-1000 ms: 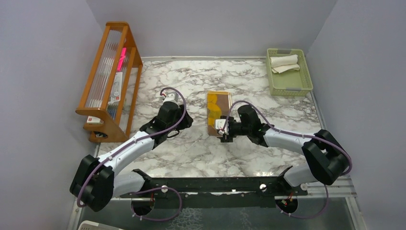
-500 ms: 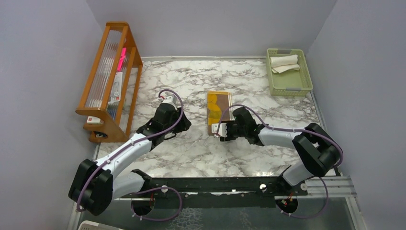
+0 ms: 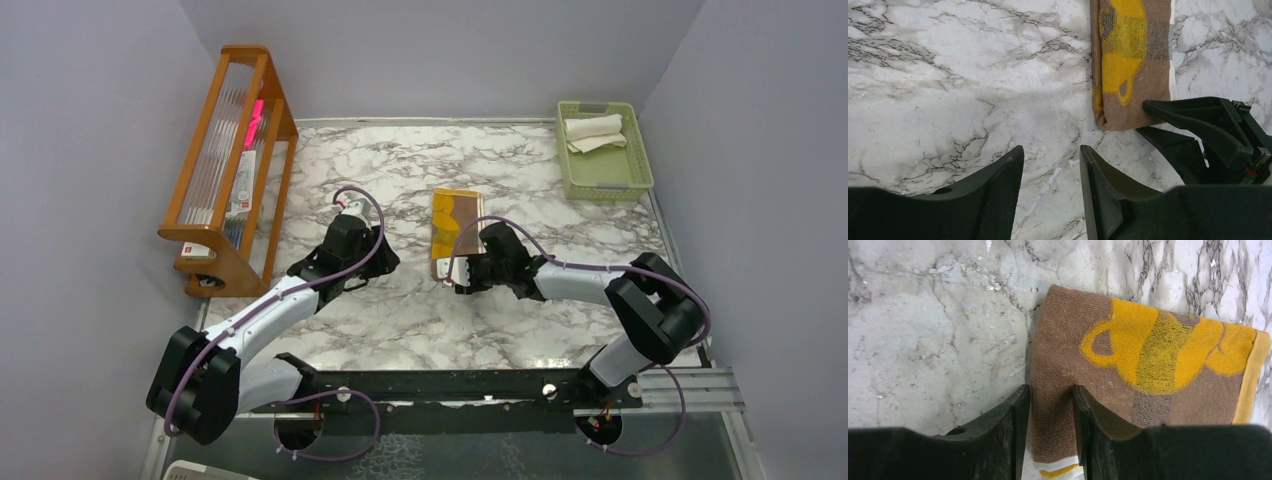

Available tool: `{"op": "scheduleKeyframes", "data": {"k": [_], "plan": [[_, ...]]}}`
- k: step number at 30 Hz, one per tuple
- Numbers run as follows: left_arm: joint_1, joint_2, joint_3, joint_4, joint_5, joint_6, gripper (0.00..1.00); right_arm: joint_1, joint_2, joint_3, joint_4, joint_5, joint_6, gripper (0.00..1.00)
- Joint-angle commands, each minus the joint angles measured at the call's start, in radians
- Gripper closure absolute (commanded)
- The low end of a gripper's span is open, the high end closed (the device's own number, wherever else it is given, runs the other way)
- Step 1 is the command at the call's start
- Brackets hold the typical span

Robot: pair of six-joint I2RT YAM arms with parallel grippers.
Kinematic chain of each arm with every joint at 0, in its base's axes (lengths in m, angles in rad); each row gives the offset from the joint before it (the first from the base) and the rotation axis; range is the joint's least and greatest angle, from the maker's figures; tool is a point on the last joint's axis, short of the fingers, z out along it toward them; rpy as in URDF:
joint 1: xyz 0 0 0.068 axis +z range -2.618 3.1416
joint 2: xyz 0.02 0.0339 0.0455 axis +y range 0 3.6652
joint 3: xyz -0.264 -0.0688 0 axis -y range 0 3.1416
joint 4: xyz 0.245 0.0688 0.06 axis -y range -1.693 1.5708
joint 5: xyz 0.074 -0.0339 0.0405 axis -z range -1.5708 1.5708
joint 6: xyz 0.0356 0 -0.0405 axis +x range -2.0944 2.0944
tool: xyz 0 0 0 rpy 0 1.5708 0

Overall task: Roll the towels
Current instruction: Roll the towel at the center of the board.

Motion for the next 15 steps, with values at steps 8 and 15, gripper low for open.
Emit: {"op": "scheduleKeyframes", "data": {"k": [8, 15], "plan": [[0.011, 0.048, 0.030, 0.011, 0.056, 0.005, 0.53, 0.033, -0.048, 0.004, -0.021, -0.080, 0.028, 0.57], [0.013, 0.047, 0.022, 0.001, 0.053, 0.010, 0.53, 0.036, 0.021, 0.025, -0.013, -0.062, 0.023, 0.58]]}}
